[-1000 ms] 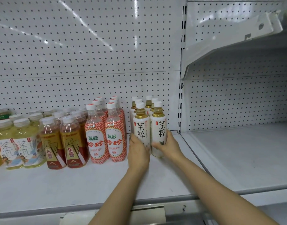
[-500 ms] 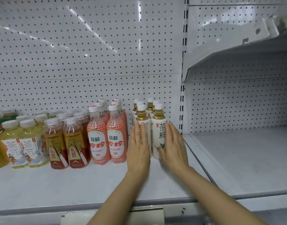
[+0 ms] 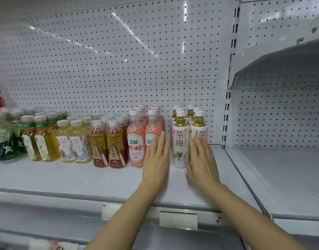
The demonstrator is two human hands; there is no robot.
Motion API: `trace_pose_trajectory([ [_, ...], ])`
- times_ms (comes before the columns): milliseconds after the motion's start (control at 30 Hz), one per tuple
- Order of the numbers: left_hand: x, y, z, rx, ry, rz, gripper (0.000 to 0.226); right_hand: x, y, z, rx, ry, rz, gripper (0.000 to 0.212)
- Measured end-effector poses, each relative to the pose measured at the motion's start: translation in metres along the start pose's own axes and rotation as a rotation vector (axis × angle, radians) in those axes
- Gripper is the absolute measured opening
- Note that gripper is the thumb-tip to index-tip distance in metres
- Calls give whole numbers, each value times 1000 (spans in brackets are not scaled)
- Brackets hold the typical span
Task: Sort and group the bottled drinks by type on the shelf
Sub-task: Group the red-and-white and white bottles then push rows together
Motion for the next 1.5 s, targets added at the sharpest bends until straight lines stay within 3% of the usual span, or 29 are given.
trace_pose_trajectory([
  [167,14,15,-45,52,-8,101,79,-6,-7,-52,75,23,9,94],
  [333,10,1,-86,30,-54,8,88,-12,-30,-99,156,65,35,95],
  [500,-9,-18,-104,-91,-134,-41,86,-20,-50,-114,47,107,37,102],
  [600,-9,-17,-113,-157,-51,28,85,-21,-50,-119,-24,159,105,95],
  [767,0,1,-145,-317,-18,172,74,-25,-52,-153,16,225,221,60],
  [933,-3,20,-209,-238,-16,262,89,-42,-67,-214,134,155,148,77],
  [1167,-25,15,-259,-128,-70,103,107,-58,-82,-248,136,223,43,76],
  [1400,-29,11,-257,-164,-284,19,101,-62,-87,-248,131,214,6,77],
  [1500,-29,21,-265,-158,-158,6,101,-68,-85,-251,127,191,-13,89],
])
Point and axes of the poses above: each hand's wrist, its own y-axis away from the middle knuckle, its own x-axis out of the back of the hand, z = x × y, the point moved 6 cm from there along -y, towards the middle knuckle, and after that the axes turned 15 degrees about -z, right-handed, at the moved point
